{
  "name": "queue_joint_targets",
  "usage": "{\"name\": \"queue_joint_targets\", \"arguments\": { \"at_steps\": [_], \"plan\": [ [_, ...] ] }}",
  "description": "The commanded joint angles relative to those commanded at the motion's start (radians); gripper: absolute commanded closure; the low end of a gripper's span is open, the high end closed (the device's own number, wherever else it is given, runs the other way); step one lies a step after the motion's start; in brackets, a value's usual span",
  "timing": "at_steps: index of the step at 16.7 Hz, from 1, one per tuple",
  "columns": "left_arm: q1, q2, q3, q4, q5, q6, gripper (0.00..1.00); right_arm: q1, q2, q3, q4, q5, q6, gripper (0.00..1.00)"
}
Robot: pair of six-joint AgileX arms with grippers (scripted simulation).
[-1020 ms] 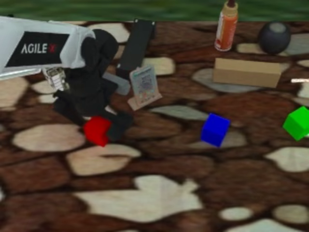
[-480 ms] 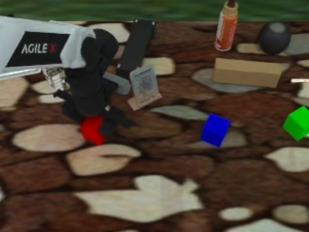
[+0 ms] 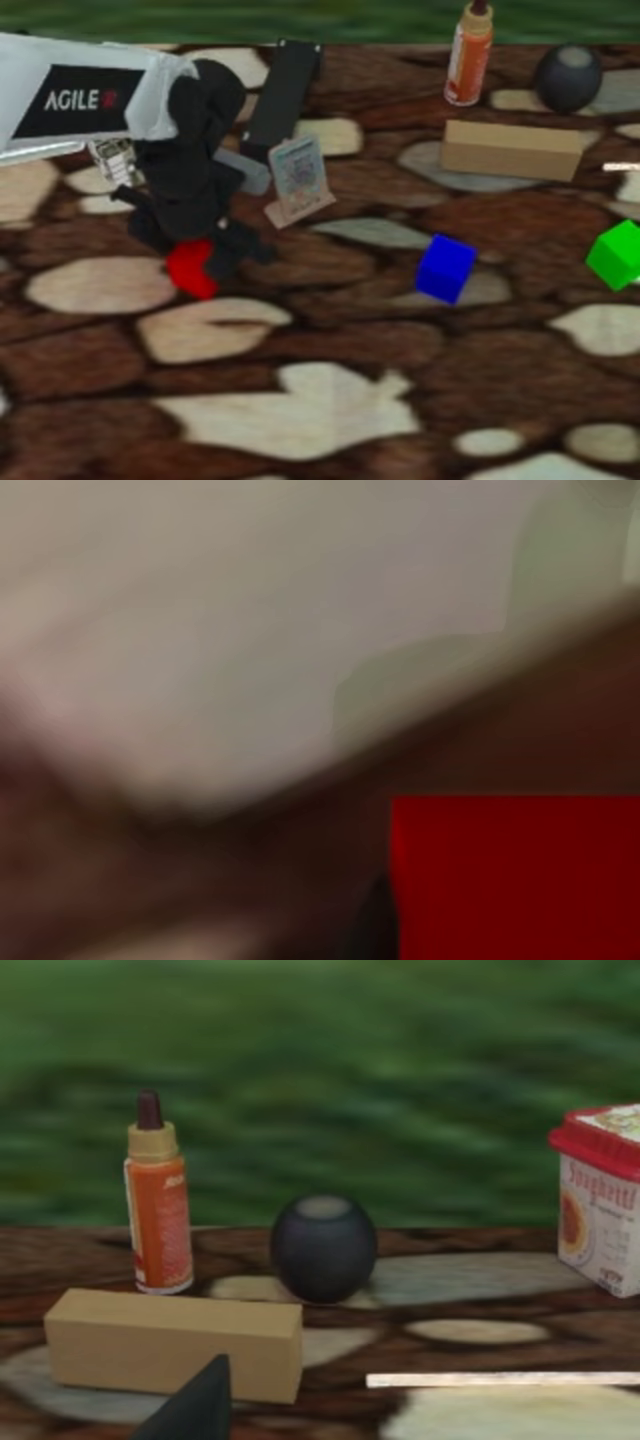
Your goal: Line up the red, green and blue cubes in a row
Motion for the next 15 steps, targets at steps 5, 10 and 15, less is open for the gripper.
{"name": "queue_joint_targets", "arguments": {
  "at_steps": [5, 10, 15],
  "plan": [
    [0.011, -0.05, 0.092, -0.151, -0.001, -0.002, 1.0, 0.0, 0.0, 0.0, 0.0, 0.0, 0.0, 0.0],
    [0.019, -0.09, 0.144, -0.234, -0.001, -0.003, 1.0, 0.0, 0.0, 0.0, 0.0, 0.0, 0.0, 0.0],
    [-0.004, -0.095, 0.134, -0.233, -0.002, -0.037, 1.0, 0.0, 0.0, 0.0, 0.0, 0.0, 0.0, 0.0]
  ]
}}
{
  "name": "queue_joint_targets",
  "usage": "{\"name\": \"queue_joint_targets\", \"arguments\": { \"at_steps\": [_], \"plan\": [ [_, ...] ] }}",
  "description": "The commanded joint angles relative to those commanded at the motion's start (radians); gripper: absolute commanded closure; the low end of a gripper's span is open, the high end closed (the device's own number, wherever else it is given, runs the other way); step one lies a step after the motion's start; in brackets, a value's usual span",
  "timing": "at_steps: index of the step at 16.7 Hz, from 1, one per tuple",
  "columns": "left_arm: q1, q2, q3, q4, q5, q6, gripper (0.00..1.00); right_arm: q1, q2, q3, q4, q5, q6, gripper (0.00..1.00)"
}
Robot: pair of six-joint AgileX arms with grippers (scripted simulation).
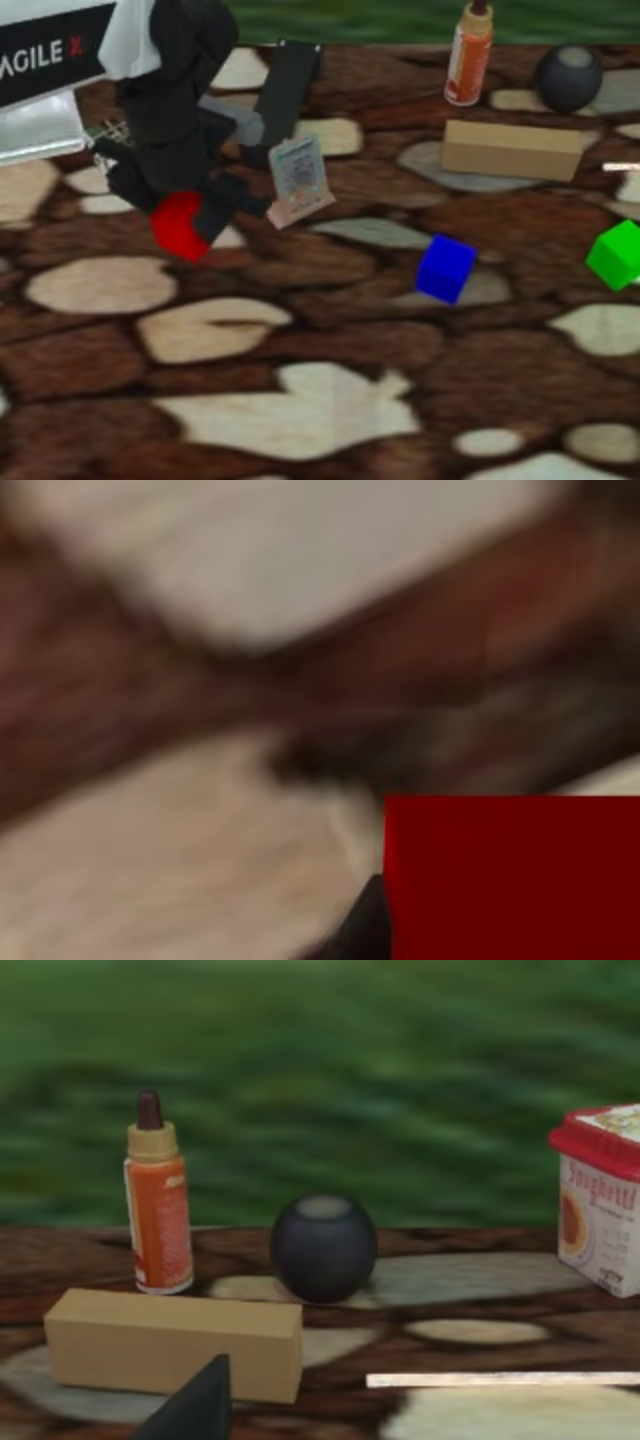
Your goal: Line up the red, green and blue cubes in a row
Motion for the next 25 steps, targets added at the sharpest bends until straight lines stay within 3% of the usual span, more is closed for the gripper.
{"name": "queue_joint_targets", "arguments": {
  "at_steps": [3, 9, 12, 20, 25],
  "plan": [
    [-0.049, -0.033, -0.034, 0.0, -0.004, -0.128, 1.0, 0.0, 0.0, 0.0, 0.0, 0.0, 0.0, 0.0],
    [-0.185, -0.133, -0.152, -0.003, -0.012, -0.556, 1.0, 0.0, 0.0, 0.0, 0.0, 0.0, 0.0, 0.0],
    [-0.239, -0.182, -0.198, 0.003, -0.017, -0.7, 1.0, 0.0, 0.0, 0.0, 0.0, 0.0, 0.0, 0.0],
    [-0.256, -0.197, -0.226, 0.025, -0.018, -0.742, 1.0, 0.0, 0.0, 0.0, 0.0, 0.0, 0.0, 0.0],
    [-0.256, -0.14, -0.336, 0.204, -0.018, -0.743, 1.0, 0.0, 0.0, 0.0, 0.0, 0.0, 0.0, 0.0]
  ]
}}
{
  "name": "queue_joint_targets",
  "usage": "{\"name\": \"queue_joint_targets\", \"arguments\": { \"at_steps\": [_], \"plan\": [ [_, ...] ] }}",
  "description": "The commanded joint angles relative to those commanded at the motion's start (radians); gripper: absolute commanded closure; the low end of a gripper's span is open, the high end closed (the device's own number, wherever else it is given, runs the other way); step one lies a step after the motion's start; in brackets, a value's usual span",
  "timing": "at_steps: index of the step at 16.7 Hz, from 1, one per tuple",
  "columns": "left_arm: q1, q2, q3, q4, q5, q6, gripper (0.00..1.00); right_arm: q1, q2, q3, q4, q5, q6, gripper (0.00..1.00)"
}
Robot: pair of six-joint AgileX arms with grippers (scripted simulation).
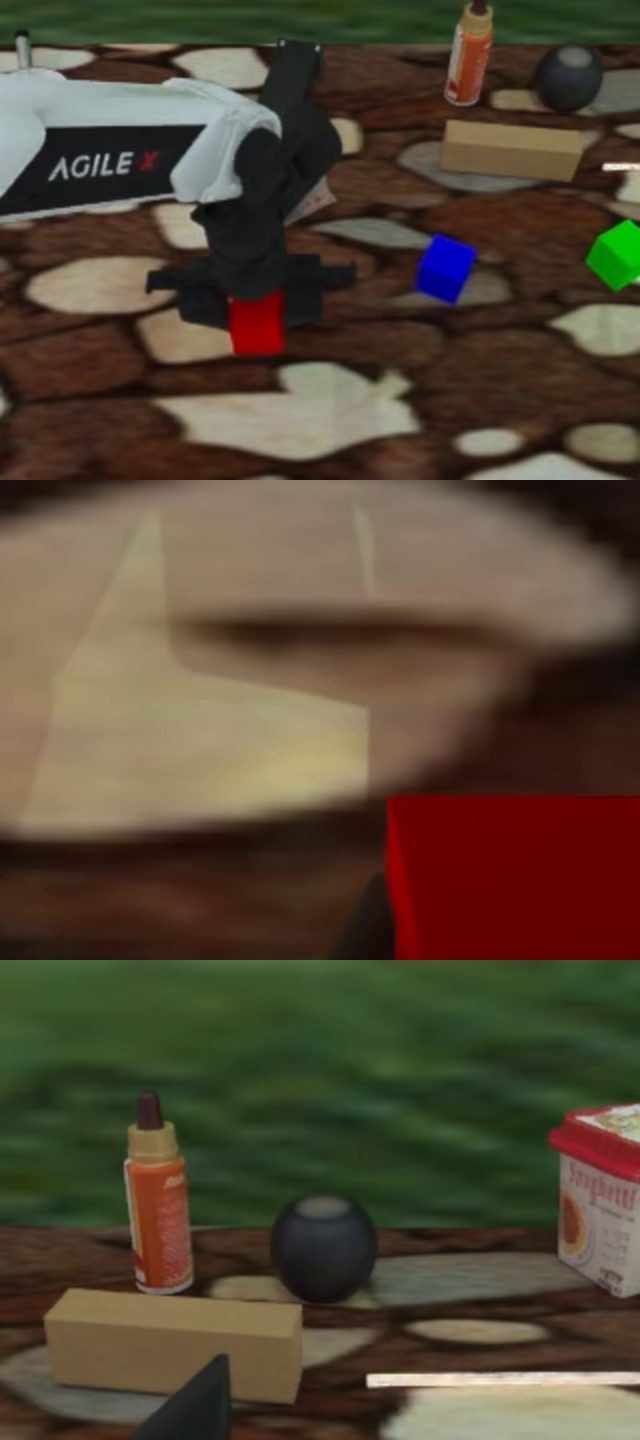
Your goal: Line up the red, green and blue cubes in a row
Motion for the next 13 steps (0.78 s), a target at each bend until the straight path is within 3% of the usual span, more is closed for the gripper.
{"name": "queue_joint_targets", "arguments": {
  "at_steps": [6, 13],
  "plan": [
    [-0.001, 0.026, -0.044, 0.063, 0.0, -0.001, 1.0, 0.0, 0.0, 0.0, 0.0, 0.0, 0.0, 0.0],
    [-0.001, 0.026, -0.044, 0.063, 0.0, -0.001, 0.47, 0.0, 0.0, 0.0, 0.0, 0.0, 0.0, 0.0]
  ]
}}
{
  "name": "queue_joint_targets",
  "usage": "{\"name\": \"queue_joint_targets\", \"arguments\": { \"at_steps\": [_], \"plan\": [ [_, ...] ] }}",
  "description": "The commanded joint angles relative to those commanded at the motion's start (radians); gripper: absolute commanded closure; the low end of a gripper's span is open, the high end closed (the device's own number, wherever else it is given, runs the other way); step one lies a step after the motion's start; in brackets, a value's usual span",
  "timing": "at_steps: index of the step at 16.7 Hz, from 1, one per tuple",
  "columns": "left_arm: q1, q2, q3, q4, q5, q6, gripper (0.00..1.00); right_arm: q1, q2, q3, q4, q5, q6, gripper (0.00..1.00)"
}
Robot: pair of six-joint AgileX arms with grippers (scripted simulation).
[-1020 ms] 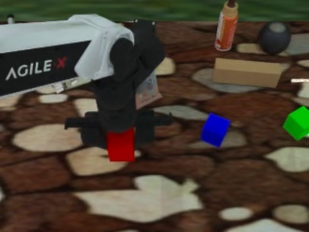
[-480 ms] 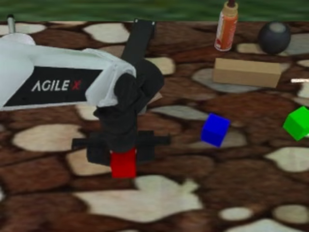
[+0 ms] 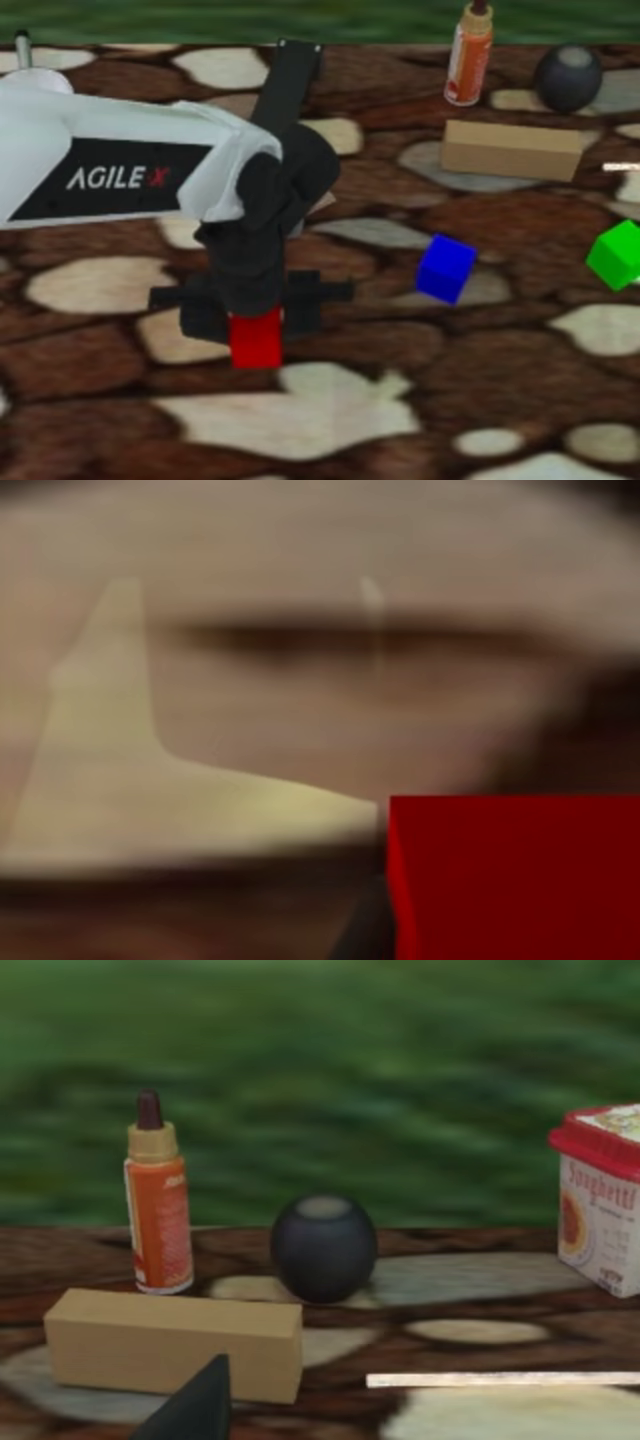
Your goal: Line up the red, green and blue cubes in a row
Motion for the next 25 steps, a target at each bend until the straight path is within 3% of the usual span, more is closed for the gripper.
{"name": "queue_joint_targets", "arguments": {
  "at_steps": [6, 7, 17, 25],
  "plan": [
    [0.0, 0.0, 0.0, 0.0, 0.0, 0.0, 0.02, 0.0, 0.0, 0.0, 0.0, 0.0, 0.0, 0.0],
    [0.0, 0.0, 0.0, 0.0, 0.0, 0.0, 0.0, 0.0, 0.0, 0.0, 0.0, 0.0, 0.0, 0.0],
    [-0.001, -0.006, 0.014, -0.018, 0.0, 0.0, 0.0, 0.0, 0.0, 0.0, 0.0, 0.0, 0.0, 0.0],
    [0.016, -0.101, 0.155, -0.255, -0.001, -0.006, 0.0, 0.0, 0.0, 0.0, 0.0, 0.0, 0.0, 0.0]
  ]
}}
